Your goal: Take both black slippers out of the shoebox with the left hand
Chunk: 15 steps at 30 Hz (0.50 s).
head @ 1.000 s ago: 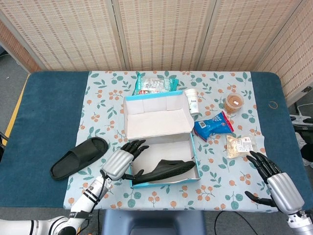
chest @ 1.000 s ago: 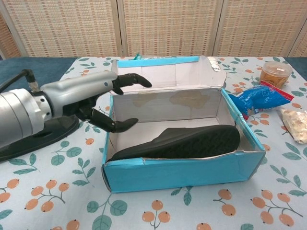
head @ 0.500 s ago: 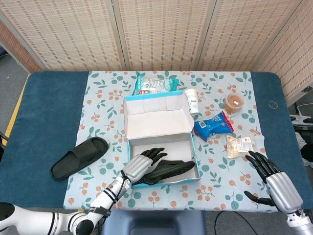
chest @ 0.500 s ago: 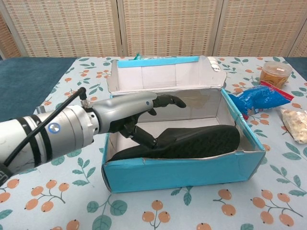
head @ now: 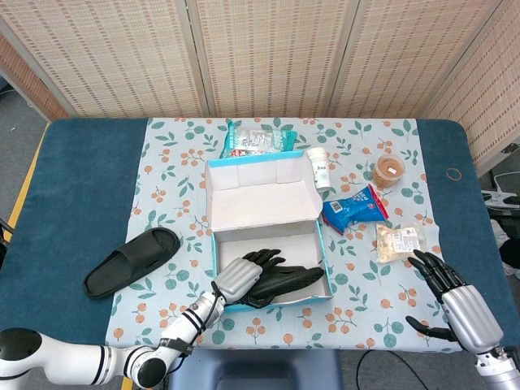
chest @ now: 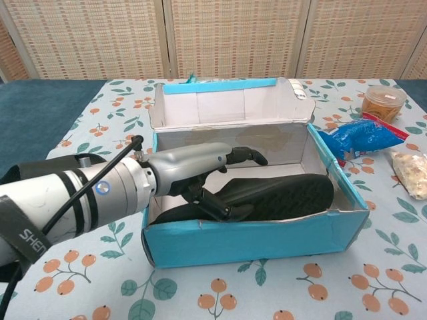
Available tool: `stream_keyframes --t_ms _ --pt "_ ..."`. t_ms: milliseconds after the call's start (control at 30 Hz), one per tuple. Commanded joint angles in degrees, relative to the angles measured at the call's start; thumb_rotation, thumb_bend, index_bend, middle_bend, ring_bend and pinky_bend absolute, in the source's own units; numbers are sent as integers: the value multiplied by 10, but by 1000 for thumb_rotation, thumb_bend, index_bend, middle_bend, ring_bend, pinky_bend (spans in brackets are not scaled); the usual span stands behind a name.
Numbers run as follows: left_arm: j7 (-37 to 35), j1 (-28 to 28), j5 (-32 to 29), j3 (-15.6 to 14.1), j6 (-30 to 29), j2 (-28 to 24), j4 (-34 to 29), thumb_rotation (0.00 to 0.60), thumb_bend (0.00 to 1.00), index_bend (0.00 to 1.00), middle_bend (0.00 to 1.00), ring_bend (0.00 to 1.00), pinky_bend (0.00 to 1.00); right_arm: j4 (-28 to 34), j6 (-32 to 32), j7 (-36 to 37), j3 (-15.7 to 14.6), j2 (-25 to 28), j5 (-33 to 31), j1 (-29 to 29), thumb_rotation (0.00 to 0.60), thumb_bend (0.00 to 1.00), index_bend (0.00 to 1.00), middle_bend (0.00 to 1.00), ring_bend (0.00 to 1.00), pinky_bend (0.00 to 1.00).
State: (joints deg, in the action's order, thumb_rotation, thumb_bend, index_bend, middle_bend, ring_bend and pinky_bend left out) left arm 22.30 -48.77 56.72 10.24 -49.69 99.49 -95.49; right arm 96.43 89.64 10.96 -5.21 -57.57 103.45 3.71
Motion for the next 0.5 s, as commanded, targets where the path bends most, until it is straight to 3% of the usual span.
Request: stream_keyframes --t_ms 33,200,267,333,400,500 --pt "2 -7 -13 -1 7 3 9 426 395 93 0 0 147 0 1 0 0 0 0 0 556 85 0 0 0 161" --pt "7 -14 -29 -6 16 -2 11 424 395 135 0 0 160 0 2 0 1 0 -3 -1 556 85 0 0 0 162" --pt "18 -26 -64 -11 39 -14 6 429 394 184 18 11 178 -1 0 -1 1 0 -3 -1 556 85 0 0 0 161" --pt "32 -37 -87 -14 44 -23 1 484 399 271 99 70 219 0 1 -1 1 0 -3 -1 556 86 0 0 0 161" --pt "40 -43 -103 -16 44 -29 -3 565 410 386 247 182 271 0 1 -2 1 0 -3 -1 556 86 0 0 0 161" --pt "44 -51 -123 -19 42 -36 -8 600 445 604 488 352 340 0 0 -2 2 0 -4 -1 557 85 0 0 0 161"
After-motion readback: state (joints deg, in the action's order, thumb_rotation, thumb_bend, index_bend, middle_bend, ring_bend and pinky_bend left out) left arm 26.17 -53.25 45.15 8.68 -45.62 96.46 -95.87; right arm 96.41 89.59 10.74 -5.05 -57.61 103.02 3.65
